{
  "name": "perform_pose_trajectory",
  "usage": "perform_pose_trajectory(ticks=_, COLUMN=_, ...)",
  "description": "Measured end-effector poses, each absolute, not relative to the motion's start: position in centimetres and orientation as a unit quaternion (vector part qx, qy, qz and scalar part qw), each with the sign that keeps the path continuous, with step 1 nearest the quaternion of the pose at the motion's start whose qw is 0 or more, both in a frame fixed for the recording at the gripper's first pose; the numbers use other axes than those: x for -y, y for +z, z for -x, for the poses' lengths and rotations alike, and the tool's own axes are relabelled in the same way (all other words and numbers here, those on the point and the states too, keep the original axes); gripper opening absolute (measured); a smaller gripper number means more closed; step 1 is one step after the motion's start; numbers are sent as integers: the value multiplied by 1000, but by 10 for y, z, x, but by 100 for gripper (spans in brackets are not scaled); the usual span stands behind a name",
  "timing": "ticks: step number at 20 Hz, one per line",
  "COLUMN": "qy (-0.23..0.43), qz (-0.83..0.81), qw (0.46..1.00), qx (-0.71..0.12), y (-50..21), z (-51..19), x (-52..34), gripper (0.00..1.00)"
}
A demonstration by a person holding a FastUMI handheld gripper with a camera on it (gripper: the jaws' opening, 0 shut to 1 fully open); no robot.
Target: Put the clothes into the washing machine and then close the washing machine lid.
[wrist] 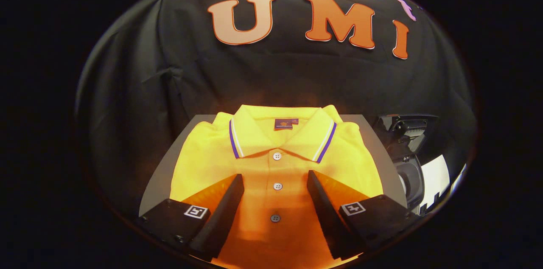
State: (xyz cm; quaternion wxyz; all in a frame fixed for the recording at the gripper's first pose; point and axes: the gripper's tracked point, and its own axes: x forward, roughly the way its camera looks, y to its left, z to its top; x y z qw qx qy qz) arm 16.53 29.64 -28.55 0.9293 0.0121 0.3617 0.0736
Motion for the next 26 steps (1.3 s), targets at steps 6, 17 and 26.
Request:
perform_pose_trajectory(ticks=6, qy=77, qz=2, qw=918, qx=-390, y=-287, z=-162, x=-305, gripper=93)
perform_pose_trajectory(ticks=17, qy=84, qz=13, qw=908, qx=-410, y=-284, z=-169, x=-300, gripper=13)
perform_pose_trajectory(ticks=26, qy=88, qz=13, qw=902, qx=-423, y=-282, z=-166, x=-299, gripper=9)
